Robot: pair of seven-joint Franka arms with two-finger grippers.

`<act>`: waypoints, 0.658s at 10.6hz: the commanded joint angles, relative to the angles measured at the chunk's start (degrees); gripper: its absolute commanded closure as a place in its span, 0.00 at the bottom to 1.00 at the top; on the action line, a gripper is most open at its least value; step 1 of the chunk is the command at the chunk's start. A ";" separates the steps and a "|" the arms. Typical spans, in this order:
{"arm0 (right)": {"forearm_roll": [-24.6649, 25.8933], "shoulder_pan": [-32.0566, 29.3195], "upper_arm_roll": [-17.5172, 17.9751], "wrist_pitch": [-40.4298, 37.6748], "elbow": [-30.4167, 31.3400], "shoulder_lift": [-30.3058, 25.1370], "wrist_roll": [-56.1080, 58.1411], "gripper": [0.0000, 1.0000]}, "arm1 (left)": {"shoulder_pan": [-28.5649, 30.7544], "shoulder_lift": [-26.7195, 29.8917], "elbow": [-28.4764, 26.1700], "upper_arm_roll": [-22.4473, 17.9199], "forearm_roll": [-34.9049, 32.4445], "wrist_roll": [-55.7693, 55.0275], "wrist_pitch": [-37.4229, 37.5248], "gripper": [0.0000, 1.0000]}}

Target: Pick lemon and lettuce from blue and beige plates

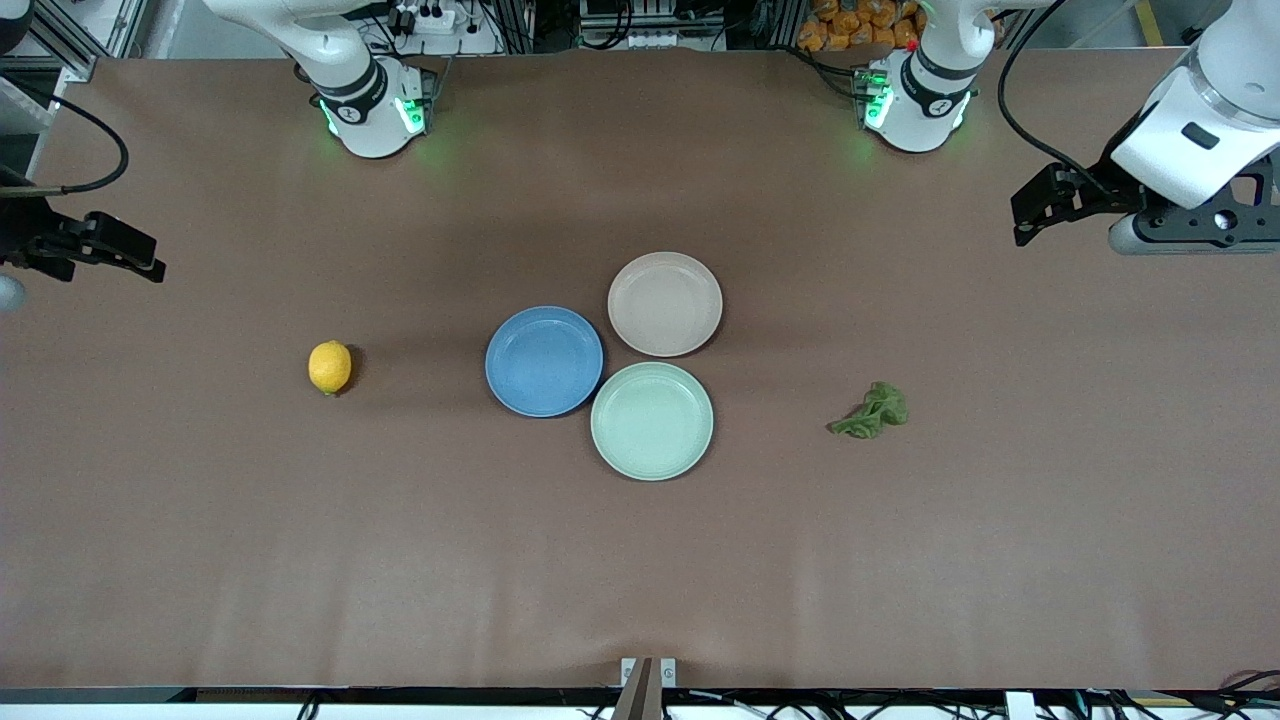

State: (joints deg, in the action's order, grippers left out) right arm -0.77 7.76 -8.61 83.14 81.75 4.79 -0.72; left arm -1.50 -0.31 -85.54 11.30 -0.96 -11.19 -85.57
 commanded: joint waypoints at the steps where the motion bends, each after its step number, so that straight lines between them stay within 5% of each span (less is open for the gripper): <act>1: -0.02 0.24 -0.10 -0.44 0.17 -0.40 0.19 0.00 | 0.27 0.22 0.64 -0.05 1.31 1.52 0.93 0.00; 7: -0.28 0.15 -0.10 -0.35 0.17 -0.31 0.98 0.00 | 0.27 0.22 0.64 -0.05 1.31 1.52 0.93 0.00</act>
State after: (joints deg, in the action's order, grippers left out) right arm -0.77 7.77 -8.54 83.14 81.75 4.79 -0.46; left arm -1.50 -0.31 -85.54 11.30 -0.96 -11.19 -85.57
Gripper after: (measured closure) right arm 0.000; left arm 0.000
